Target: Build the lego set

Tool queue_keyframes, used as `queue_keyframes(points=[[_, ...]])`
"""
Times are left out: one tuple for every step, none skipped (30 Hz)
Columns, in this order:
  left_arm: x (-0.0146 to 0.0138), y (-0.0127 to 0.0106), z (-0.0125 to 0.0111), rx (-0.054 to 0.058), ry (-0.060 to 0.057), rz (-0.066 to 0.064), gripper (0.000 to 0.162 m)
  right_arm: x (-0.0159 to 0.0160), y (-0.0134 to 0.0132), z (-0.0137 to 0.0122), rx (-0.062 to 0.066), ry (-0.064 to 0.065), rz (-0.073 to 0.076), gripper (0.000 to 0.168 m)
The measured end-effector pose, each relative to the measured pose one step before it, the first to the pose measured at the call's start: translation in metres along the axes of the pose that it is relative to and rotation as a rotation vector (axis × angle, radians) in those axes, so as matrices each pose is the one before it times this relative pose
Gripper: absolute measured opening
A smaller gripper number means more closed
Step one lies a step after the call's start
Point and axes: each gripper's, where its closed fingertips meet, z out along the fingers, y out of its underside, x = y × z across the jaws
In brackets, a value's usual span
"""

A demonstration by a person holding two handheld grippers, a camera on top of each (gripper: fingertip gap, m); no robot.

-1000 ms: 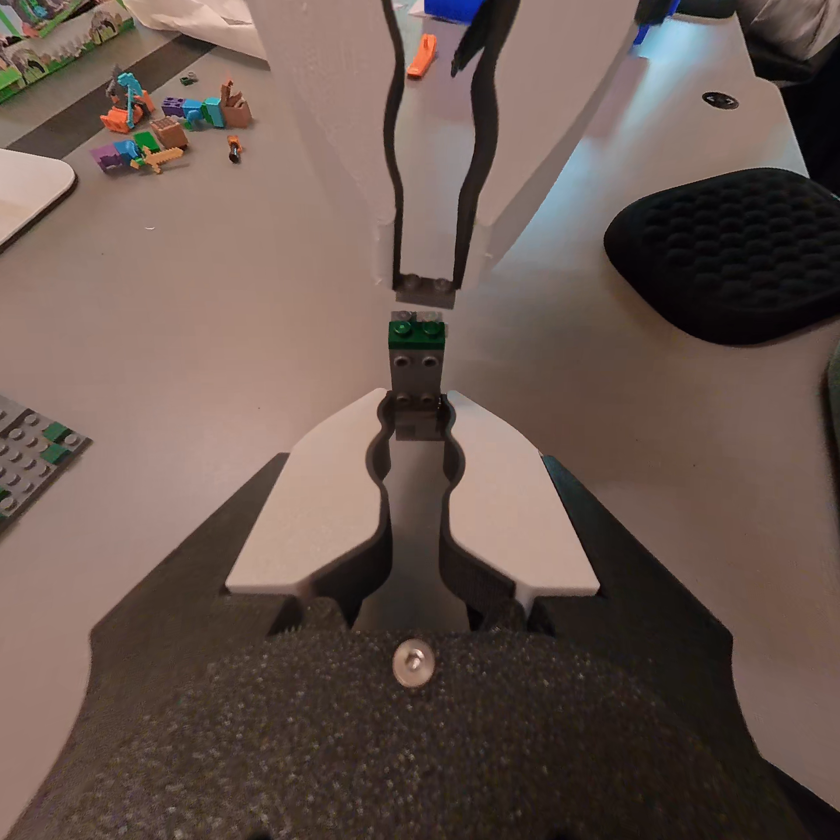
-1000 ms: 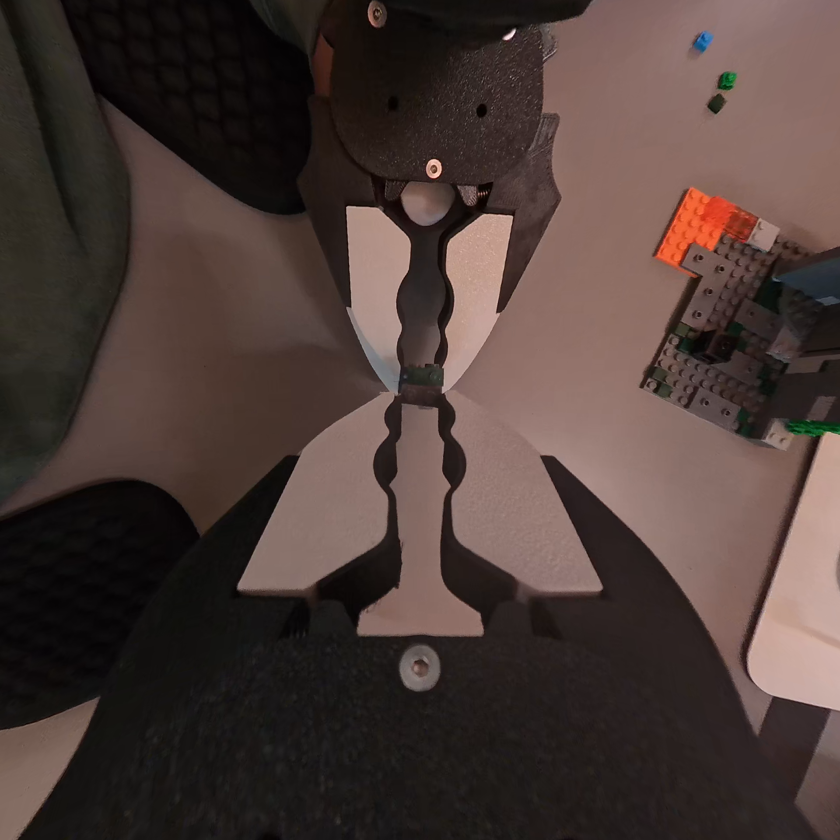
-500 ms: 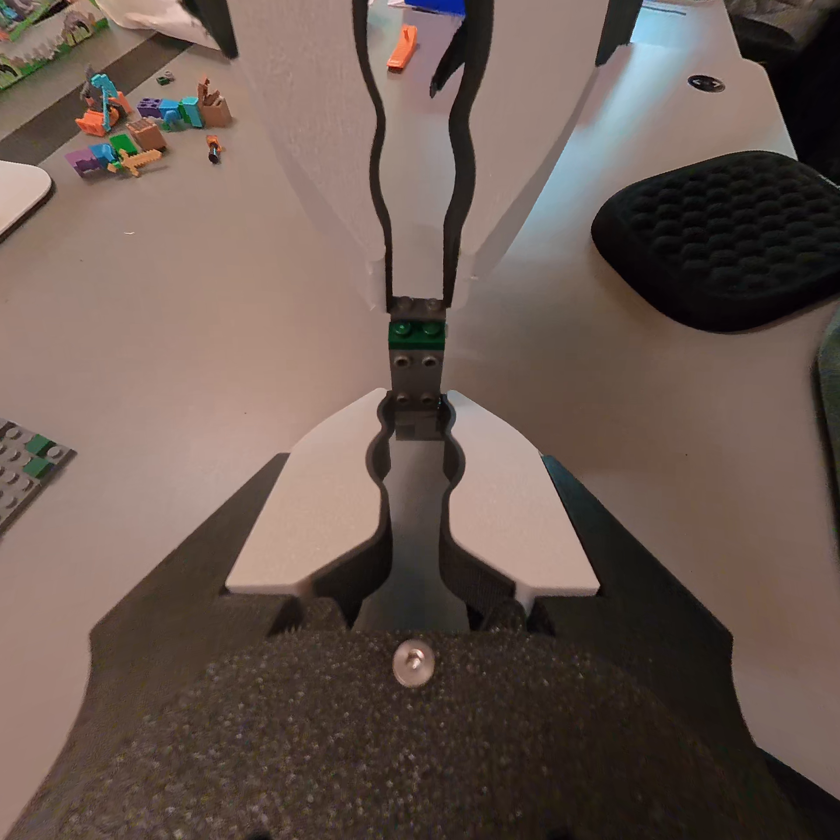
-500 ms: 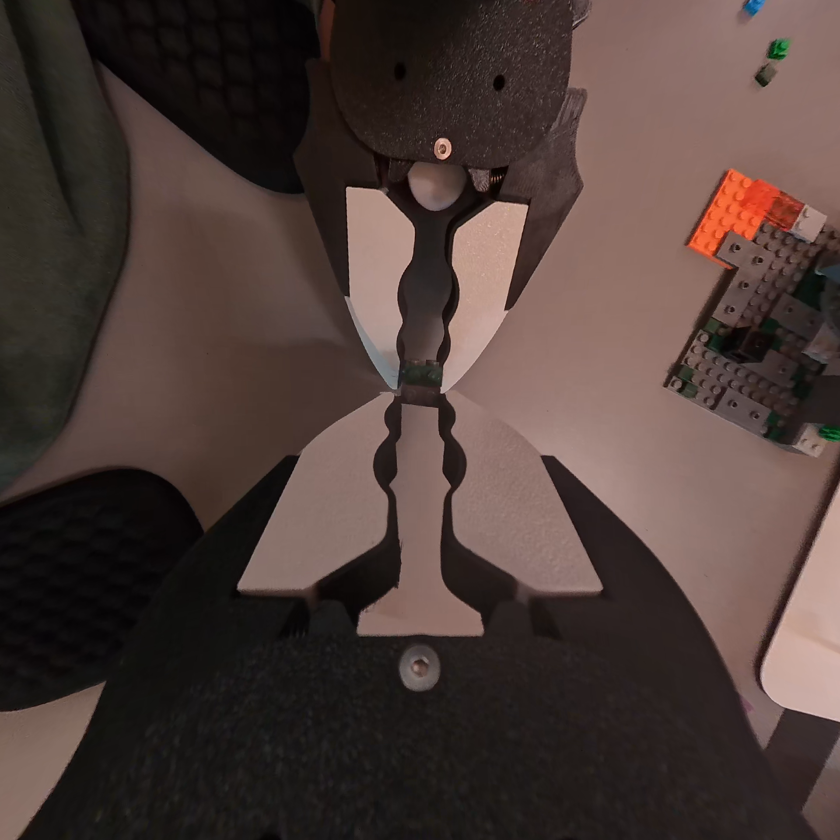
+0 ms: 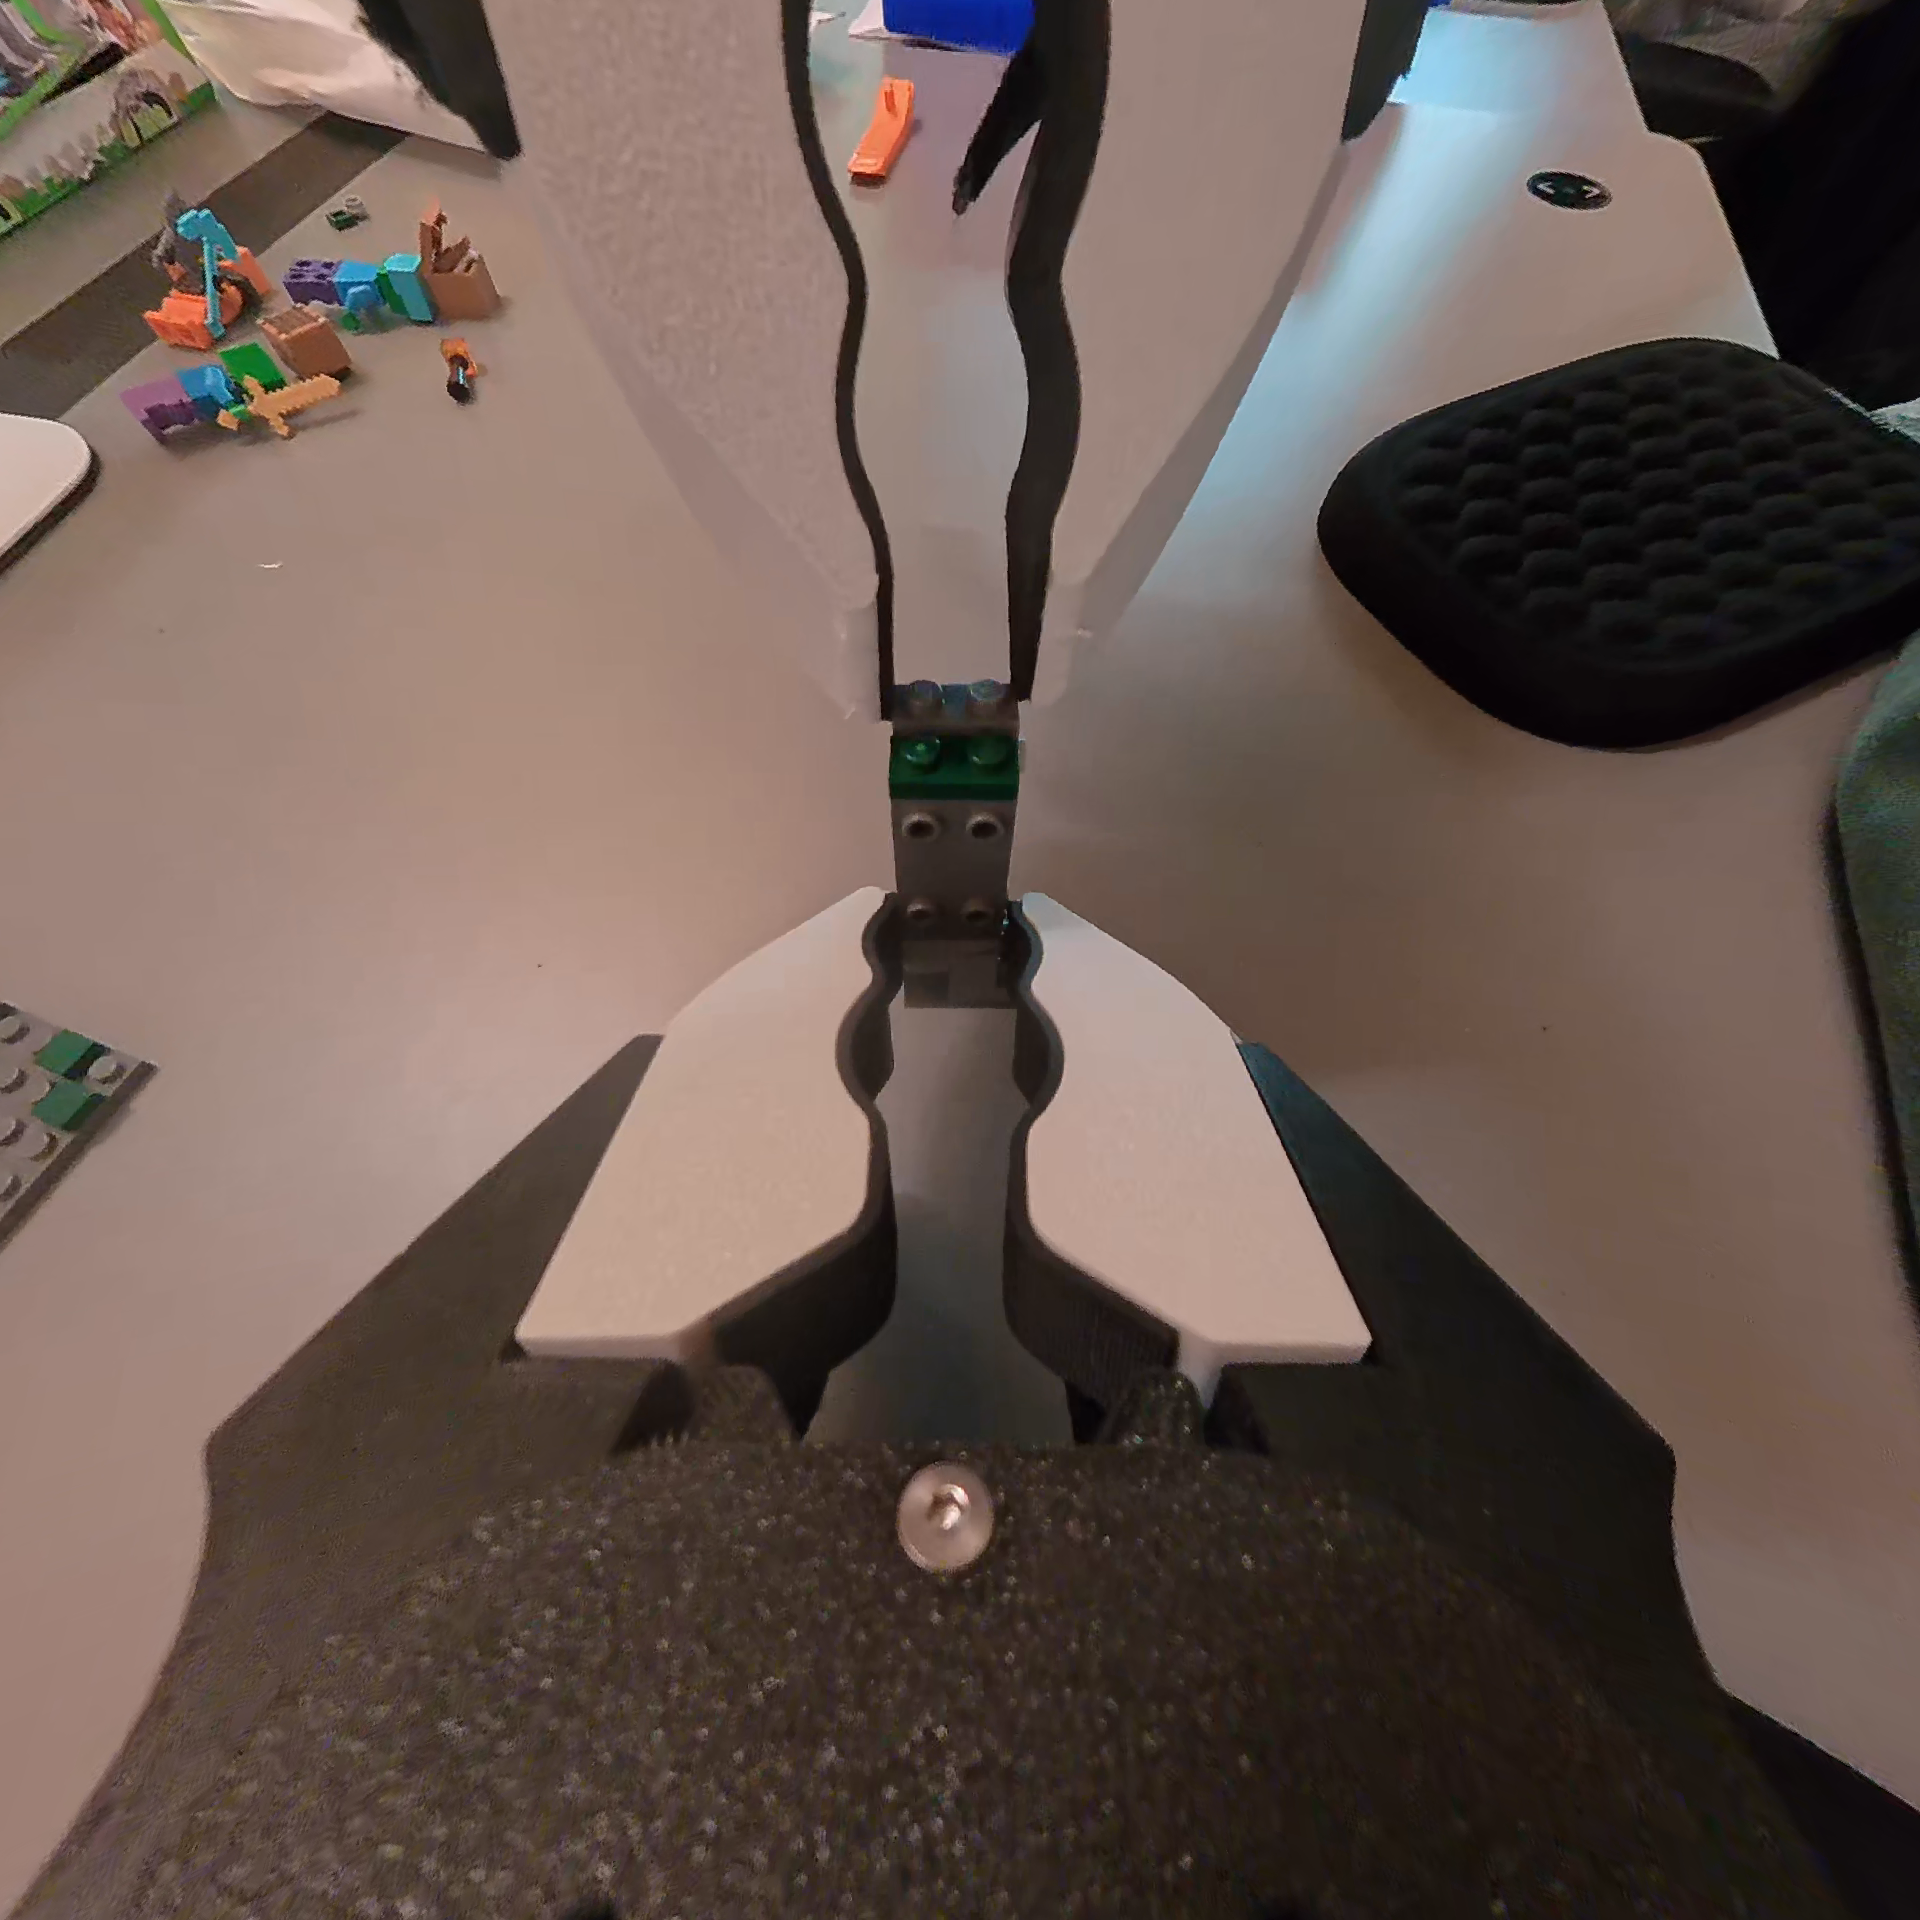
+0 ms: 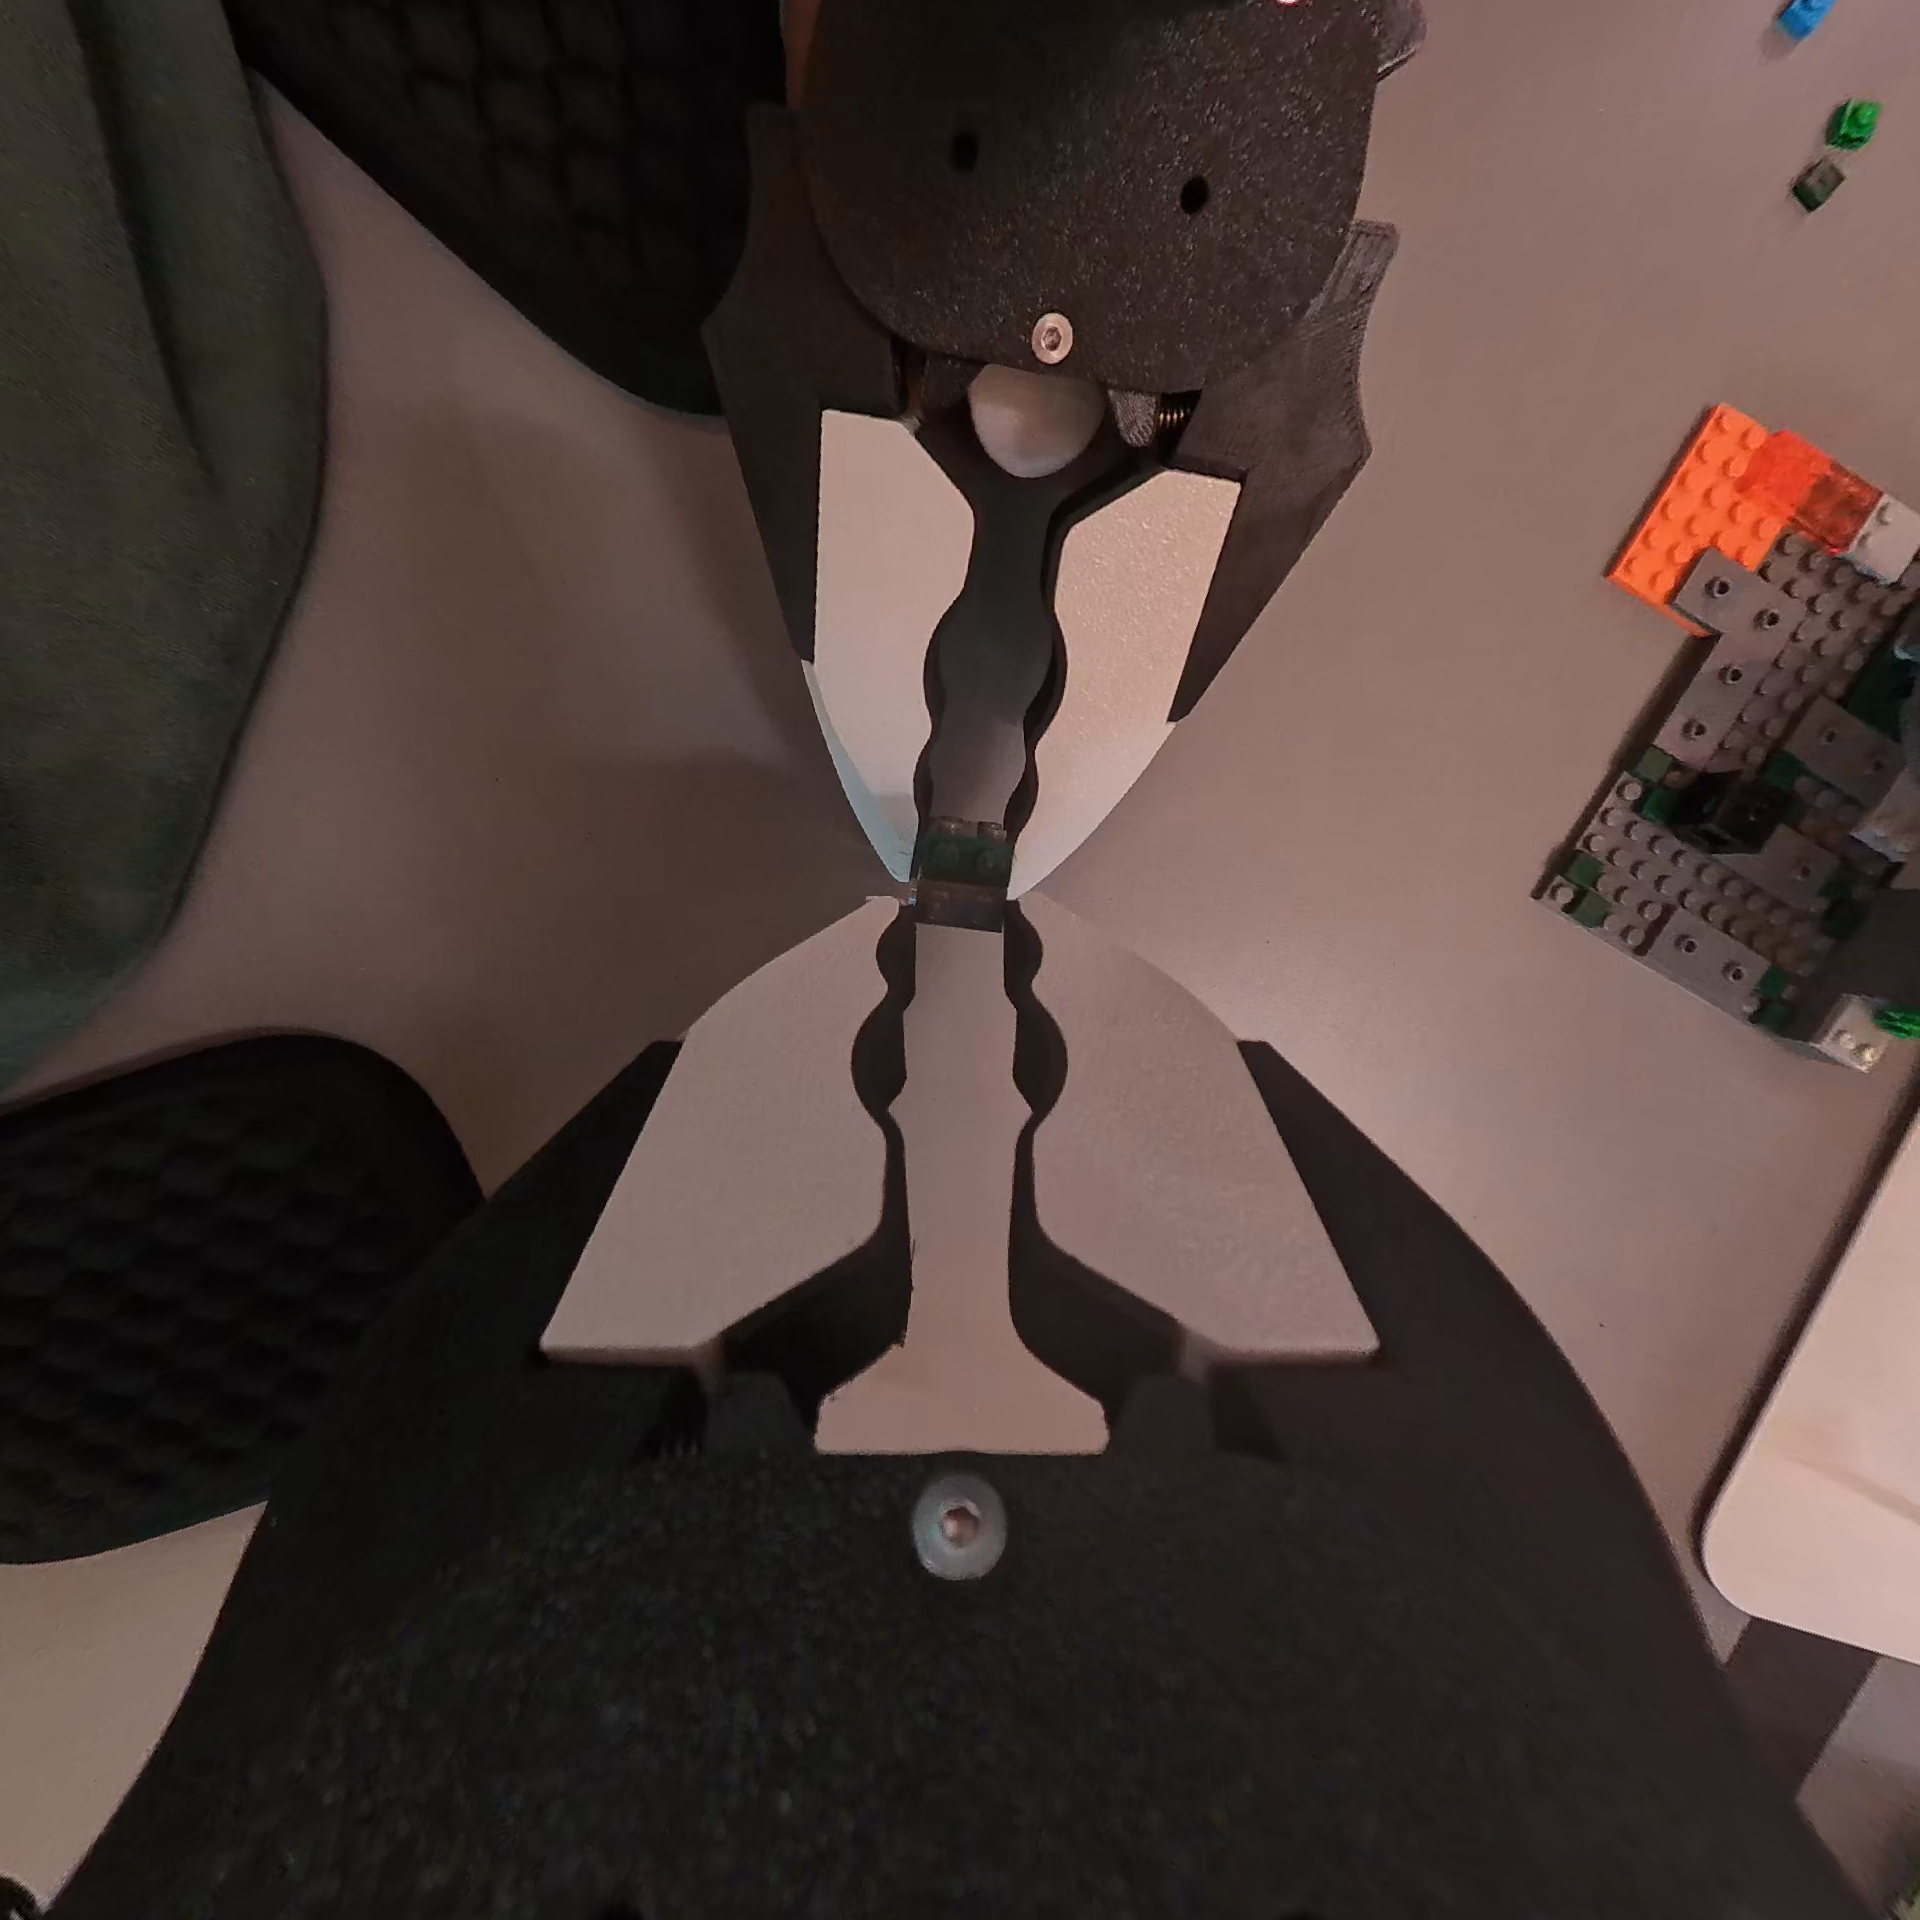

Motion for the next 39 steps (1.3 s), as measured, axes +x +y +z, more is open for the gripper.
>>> queue_keyframes(points=[[0.00011, -0.00015, -0.00007, 0.0009, 0.0003, -0.0007, 0.018, 0.00001, -0.00024, -0.00021, 0.0009, 0.0002, 0.0002, 0.016], [-0.00010, 0.00017, 0.00006, -0.0010, -0.0004, 0.0004, 0.018, 0.00003, -0.00019, -0.00024, 0.0004, 0.0001, 0.0011, 0.016], [-0.00007, 0.00023, -0.00002, -0.0012, -0.0008, 0.0009, 0.018, 0.00002, 0.00007, -0.00015, -0.0009, 0.0000, 0.0012, 0.016], [0.00008, 0.00010, 0.00006, -0.0001, 0.0000, 0.0003, 0.018, 0.00009, 0.00001, -0.00001, -0.0007, 0.0008, 0.0001, 0.016], [-0.00005, -0.00012, -0.00003, 0.0003, -0.0003, 0.0003, 0.019, 0.00011, 0.00009, -0.00016, -0.0003, 0.0014, -0.0003, 0.017], [0.00008, 0.00000, 0.00003, -0.0001, -0.0005, 0.0007, 0.018, -0.00013, -0.00001, 0.00001, 0.0001, -0.0002, 0.0001, 0.017], [0.00005, 0.00001, -0.00006, 0.0003, 0.0001, -0.0001, 0.018, -0.00015, 0.00001, -0.00011, 0.0003, -0.0008, 0.0006, 0.017], [0.00010, -0.00012, -0.00009, 0.0007, 0.0004, -0.0004, 0.018, 0.00005, -0.00001, -0.00010, 0.0004, 0.0006, 0.0004, 0.017], [-0.00013, -0.00013, -0.00004, 0.0004, -0.0004, -0.0002, 0.018, 0.00007, 0.00003, -0.00001, 0.0005, 0.0007, 0.0004, 0.017], [0.00002, -0.00004, -0.00003, 0.0007, -0.0001, 0.0000, 0.018, -0.00008, 0.00004, -0.00001, 0.0004, -0.0002, 0.0009, 0.017], [0.00005, -0.00013, -0.00008, 0.0007, 0.0000, -0.0004, 0.018, -0.00007, 0.00012, -0.00005, 0.0004, -0.0002, 0.0008, 0.017], [-0.00005, -0.00001, -0.00001, 0.0002, 0.0003, -0.0003, 0.018, -0.00009, -0.00003, 0.00002, 0.0009, 0.0003, 0.0005, 0.017], [0.00001, 0.00005, -0.00001, -0.0005, -0.0006, 0.0001, 0.018, -0.00008, 0.00001, 0.00001, 0.0013, 0.0004, 0.0005, 0.017], [-0.00014, 0.00016, 0.00001, -0.0006, -0.0008, 0.0006, 0.018, -0.00003, -0.00007, 0.00004, 0.0012, 0.0002, 0.0008, 0.017], [0.00001, -0.00002, 0.00008, -0.0003, -0.0003, 0.0003, 0.018, 0.00003, 0.00006, -0.00013, 0.0013, 0.0000, 0.0012, 0.017], [-0.00014, 0.00006, -0.00010, 0.0000, -0.0006, -0.0003, 0.018, 0.00003, 0.00004, -0.00022, 0.0018, 0.0002, 0.0017, 0.017], [-0.00028, -0.00007, -0.00014, 0.0004, -0.0011, -0.0004, 0.018, 0.00013, 0.00002, -0.00043, 0.0026, 0.0012, 0.0024, 0.017], [-0.00020, -0.00016, -0.00015, 0.0015, -0.0009, -0.0010, 0.018, 0.00047, 0.00004, -0.00065, 0.0038, 0.0025, 0.0031, 0.017], [-0.00048, -0.00030, -0.00030, 0.0013, -0.0017, -0.0012, 0.018, 0.00062, -0.00016, -0.00110, 0.0062, 0.0034, 0.0045, 0.017], [-0.00066, -0.00006, -0.00022, 0.0007, -0.0035, -0.0008, 0.018, 0.00077, -0.00032, -0.00135, 0.0090, 0.0043, 0.0076, 0.018], [-0.00076, -0.00016, -0.00029, 0.0009, -0.0030, -0.0011, 0.018, 0.00095, -0.00002, -0.00151, 0.0105, 0.0057, 0.0112, 0.018], [-0.00064, -0.00038, -0.00038, 0.0027, -0.0029, -0.0021, 0.018, 0.00113, -0.00003, -0.00153, 0.0122, 0.0070, 0.0134, 0.019], [-0.00069, -0.00028, -0.00029, 0.0023, -0.0025, -0.0023, 0.018, 0.00112, 0.00051, -0.00129, 0.0130, 0.0081, 0.0153, 0.019], [-0.00059, -0.00020, -0.00032, 0.0016, -0.0024, -0.0022, 0.018, 0.00088, 0.00091, -0.00110, 0.0112, 0.0082, 0.0167, 0.019], [-0.00089, -0.00015, -0.00021, 0.0015, -0.0037, -0.0020, 0.018, 0.00094, 0.00156, -0.00082, 0.0098, 0.0102, 0.0178, 0.020], [-0.00050, -0.00010, -0.00015, 0.0007, -0.0019, -0.0017, 0.018, 0.00107, 0.00201, -0.00041, 0.0085, 0.0125, 0.0198, 0.020], [-0.00044, -0.00015, -0.00013, 0.0010, -0.0016, -0.0021, 0.018, 0.00092, 0.00250, -0.00015, 0.0079, 0.0122, 0.0226, 0.020], [-0.00063, -0.00016, -0.00004, 0.0007, -0.0031, -0.0010, 0.018, 0.00068, 0.00270, 0.00028, 0.0082, 0.0122, 0.0260, 0.021], [-0.00008, 0.00007, -0.00005, -0.0005, -0.0002, -0.0006, 0.018, 0.00056, 0.00318, 0.00089, 0.0077, 0.0127, 0.0287, 0.021], [-0.00033, 0.00012, 0.00006, -0.0004, -0.0013, -0.0021, 0.018, 0.00035, 0.00401, 0.00143, 0.0052, 0.0124, 0.0298, 0.022], [-0.00094, 0.00004, -0.00006, -0.0002, -0.0056, -0.0012, 0.018, 0.00021, 0.00501, 0.00211, 0.0017, 0.0122, 0.0301, 0.022], [-0.00066, -0.00013, -0.00012, 0.0008, -0.0033, -0.0007, 0.018, -0.00008, 0.00559, 0.00282, -0.0004, 0.0119, 0.0301, 0.022], [-0.00054, -0.00019, -0.00009, 0.0024, -0.0013, -0.0027, 0.018, -0.00041, 0.00579, 0.00364, -0.0007, 0.0097, 0.0313, 0.023], [-0.00082, -0.00022, -0.00022, 0.0024, -0.0037, -0.0029, 0.018, -0.00111, 0.00548, 0.00429, 0.0010, 0.0060, 0.0331, 0.023], [-0.00048, -0.00017, -0.00016, 0.0015, -0.0021, -0.0008, 0.018, -0.00174, 0.00495, 0.00462, 0.0024, 0.0036, 0.0323, 0.023], [-0.00058, -0.00022, -0.00011, 0.0018, -0.0043, -0.0007, 0.018, -0.00177, 0.00459, 0.00469, 0.0005, 0.0061, 0.0288, 0.024], [-0.00070, -0.00036, -0.00011, 0.0021, -0.0056, 0.0014, 0.018, -0.00164, 0.00408, 0.00450, -0.0006, 0.0085, 0.0221, 0.024], [-0.00006, -0.00021, -0.00002, 0.0013, -0.0013, 0.0015, 0.018, -0.00170, 0.00342, 0.00404, -0.0001, 0.0097, 0.0149, 0.024], [-0.00045, -0.00022, 0.00013, 0.0017, -0.0045, -0.0005, 0.018, -0.00128, 0.00297, 0.00367, -0.0020, 0.0140, 0.0090, 0.025]])
